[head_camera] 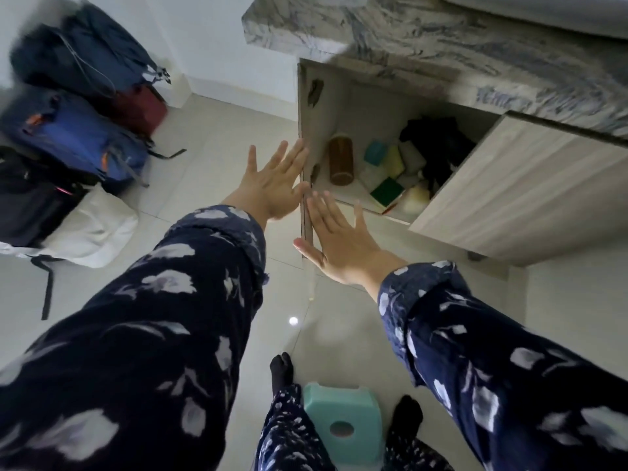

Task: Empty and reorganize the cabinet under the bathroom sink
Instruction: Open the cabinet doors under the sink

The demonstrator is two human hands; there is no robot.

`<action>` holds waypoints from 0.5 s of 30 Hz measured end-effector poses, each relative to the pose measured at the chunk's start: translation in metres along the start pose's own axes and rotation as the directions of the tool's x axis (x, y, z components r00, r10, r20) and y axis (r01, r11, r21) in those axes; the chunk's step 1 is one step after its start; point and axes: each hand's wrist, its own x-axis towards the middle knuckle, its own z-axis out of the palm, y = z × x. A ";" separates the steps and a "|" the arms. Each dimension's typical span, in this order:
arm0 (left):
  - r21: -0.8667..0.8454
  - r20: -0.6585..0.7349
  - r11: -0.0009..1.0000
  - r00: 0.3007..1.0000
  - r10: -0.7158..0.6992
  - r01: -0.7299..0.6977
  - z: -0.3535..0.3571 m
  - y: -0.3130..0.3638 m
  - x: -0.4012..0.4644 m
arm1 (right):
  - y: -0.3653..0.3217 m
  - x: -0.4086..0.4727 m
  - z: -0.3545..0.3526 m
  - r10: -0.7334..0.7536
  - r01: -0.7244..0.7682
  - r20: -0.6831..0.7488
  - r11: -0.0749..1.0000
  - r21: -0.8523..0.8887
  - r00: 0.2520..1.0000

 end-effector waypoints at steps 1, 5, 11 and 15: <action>-0.002 0.006 1.000 1.000 0.016 -0.016 0.000 -0.009 -0.002 | -0.010 0.004 0.001 0.000 0.000 -0.008 1.000 0.014 1.000; 0.004 0.026 0.998 0.998 0.058 -0.058 0.000 -0.045 -0.009 | -0.049 0.019 0.005 0.020 -0.015 -0.078 0.998 0.059 0.997; 0.088 0.079 0.989 0.990 0.116 -0.123 -0.010 -0.089 -0.012 | -0.093 0.051 0.009 0.072 -0.053 -0.134 0.989 0.136 0.988; 0.043 0.077 0.993 0.991 0.106 -0.110 -0.007 -0.101 -0.015 | -0.093 0.061 0.008 0.075 -0.065 -0.109 0.994 0.093 0.991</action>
